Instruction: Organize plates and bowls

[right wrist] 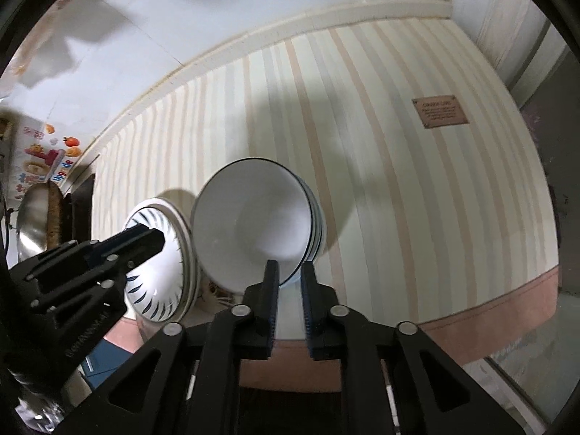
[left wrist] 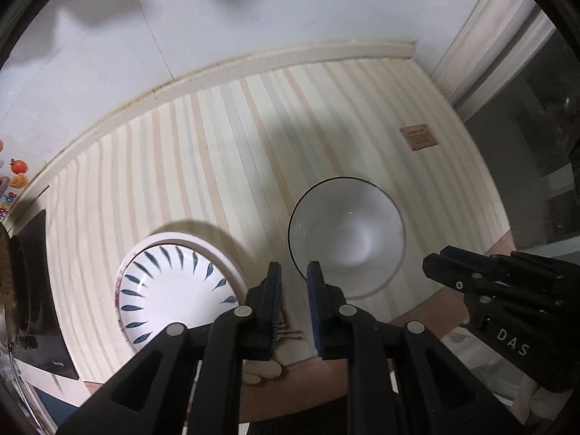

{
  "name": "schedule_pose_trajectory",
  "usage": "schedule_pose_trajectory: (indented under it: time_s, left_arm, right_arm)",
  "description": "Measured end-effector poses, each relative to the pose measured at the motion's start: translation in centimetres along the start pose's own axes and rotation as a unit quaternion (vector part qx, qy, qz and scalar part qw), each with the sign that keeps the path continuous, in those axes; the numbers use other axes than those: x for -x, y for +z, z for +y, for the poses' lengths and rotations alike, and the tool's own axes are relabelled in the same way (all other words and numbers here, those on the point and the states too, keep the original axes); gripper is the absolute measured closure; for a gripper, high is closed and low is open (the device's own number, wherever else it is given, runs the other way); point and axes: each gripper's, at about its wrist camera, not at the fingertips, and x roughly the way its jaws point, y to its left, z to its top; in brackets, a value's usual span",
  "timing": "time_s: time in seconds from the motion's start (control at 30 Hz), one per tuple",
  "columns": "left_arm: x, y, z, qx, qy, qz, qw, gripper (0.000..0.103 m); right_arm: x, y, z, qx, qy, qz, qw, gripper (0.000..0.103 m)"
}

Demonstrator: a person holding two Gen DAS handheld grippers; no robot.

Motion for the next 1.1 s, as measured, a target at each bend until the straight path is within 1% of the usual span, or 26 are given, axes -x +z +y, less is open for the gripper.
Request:
schedule_pose_trajectory:
  time_s: [0.07, 0.2, 0.27, 0.3, 0.43, 0.5, 0.53, 0.57, 0.6, 0.63, 0.67, 0.73, 0.8, 0.87, 0.97, 1.1]
  left_arm:
    - [1.3, -0.5, 0.0, 0.000, -0.003, -0.009, 1.0000, 0.089]
    - [3.8, -1.6, 0.1, 0.001, -0.009, -0.030, 0.9995, 0.086]
    - [4.8, -2.2, 0.0, 0.000, -0.013, -0.037, 0.9992, 0.081]
    - [5.1, -2.4, 0.1, -0.001, -0.015, -0.040, 0.9991, 0.081]
    - [6.3, -3.3, 0.6, 0.000, -0.019, -0.046, 0.9987, 0.075]
    - [6.7, -3.7, 0.8, 0.002, -0.020, -0.048, 0.9986, 0.071]
    - [7.0, -3.9, 1.0, 0.004, -0.020, -0.050, 0.9985, 0.066]
    - [7.2, -4.1, 1.1, 0.005, -0.019, -0.052, 0.9984, 0.058]
    - [7.3, -4.3, 1.3, 0.006, -0.020, -0.055, 0.9983, 0.053]
    - [7.4, -4.4, 1.4, 0.007, -0.021, -0.056, 0.9982, 0.042]
    - [7.5, -4.7, 1.4, 0.007, -0.021, -0.055, 0.9982, 0.034]
    - [7.5, -4.8, 1.5, 0.009, -0.023, -0.052, 0.9983, 0.028]
    - [7.3, -4.8, 1.5, 0.010, -0.024, -0.047, 0.9986, 0.025]
    - [7.2, -4.6, 1.6, 0.015, -0.025, -0.046, 0.9985, 0.015]
    - [7.0, -4.3, 1.7, 0.019, -0.026, -0.046, 0.9984, 0.015]
    - [6.3, -3.1, 1.8, 0.028, -0.032, -0.042, 0.9982, 0.015]
  right_arm:
    - [1.2, -0.9, 0.3, 0.004, -0.009, -0.012, 1.000, 0.073]
    - [3.2, -2.3, 1.0, 0.009, -0.015, -0.023, 1.000, 0.069]
    - [4.2, -3.1, 1.5, 0.011, -0.016, -0.030, 0.999, 0.062]
    - [4.6, -3.4, 1.8, 0.013, -0.018, -0.033, 0.999, 0.060]
    - [6.5, -4.7, 2.8, 0.018, -0.018, -0.047, 0.999, 0.045]
    - [7.3, -5.2, 3.2, 0.020, -0.016, -0.055, 0.998, 0.041]
    - [7.7, -5.4, 3.4, 0.021, -0.017, -0.059, 0.998, 0.036]
    - [8.0, -5.6, 3.5, 0.022, -0.018, -0.061, 0.998, 0.031]
    - [8.3, -5.8, 3.7, 0.024, -0.020, -0.063, 0.998, 0.029]
    - [8.6, -5.9, 3.8, 0.024, -0.021, -0.066, 0.997, 0.027]
    - [8.8, -6.0, 3.9, 0.025, -0.023, -0.069, 0.997, 0.025]
    - [9.1, -6.1, 4.0, 0.025, -0.027, -0.070, 0.997, 0.020]
    - [9.2, -6.0, 3.9, 0.023, -0.028, -0.071, 0.997, 0.018]
    - [9.2, -5.8, 3.8, 0.023, -0.032, -0.071, 0.997, 0.015]
    - [9.2, -5.4, 3.4, 0.019, -0.037, -0.074, 0.996, 0.012]
    - [8.8, -4.4, 3.0, 0.011, -0.037, -0.075, 0.996, 0.010]
